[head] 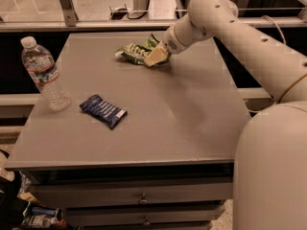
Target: Pick green jalapeno chip bag
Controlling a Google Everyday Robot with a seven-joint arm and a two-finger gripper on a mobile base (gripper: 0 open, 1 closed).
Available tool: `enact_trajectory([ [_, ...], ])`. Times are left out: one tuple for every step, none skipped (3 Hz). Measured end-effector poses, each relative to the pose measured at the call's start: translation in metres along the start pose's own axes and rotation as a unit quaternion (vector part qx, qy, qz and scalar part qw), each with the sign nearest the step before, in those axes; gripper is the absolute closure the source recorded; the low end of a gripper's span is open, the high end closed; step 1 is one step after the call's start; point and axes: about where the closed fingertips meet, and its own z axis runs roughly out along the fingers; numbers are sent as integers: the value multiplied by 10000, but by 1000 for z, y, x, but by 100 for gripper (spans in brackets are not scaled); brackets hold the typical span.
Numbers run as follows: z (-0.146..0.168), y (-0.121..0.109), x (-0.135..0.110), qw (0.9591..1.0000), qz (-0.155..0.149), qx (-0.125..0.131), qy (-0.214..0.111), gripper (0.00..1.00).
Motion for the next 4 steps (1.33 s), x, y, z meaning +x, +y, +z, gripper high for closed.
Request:
enact_trajectory([
  [0, 0, 0, 10000, -1, 1, 0, 100],
  [0, 0, 0, 10000, -1, 1, 0, 100],
  [-5, 0, -4, 10000, -52, 44, -11, 100],
  [-58, 6, -45, 9967, -608, 522, -133, 100],
])
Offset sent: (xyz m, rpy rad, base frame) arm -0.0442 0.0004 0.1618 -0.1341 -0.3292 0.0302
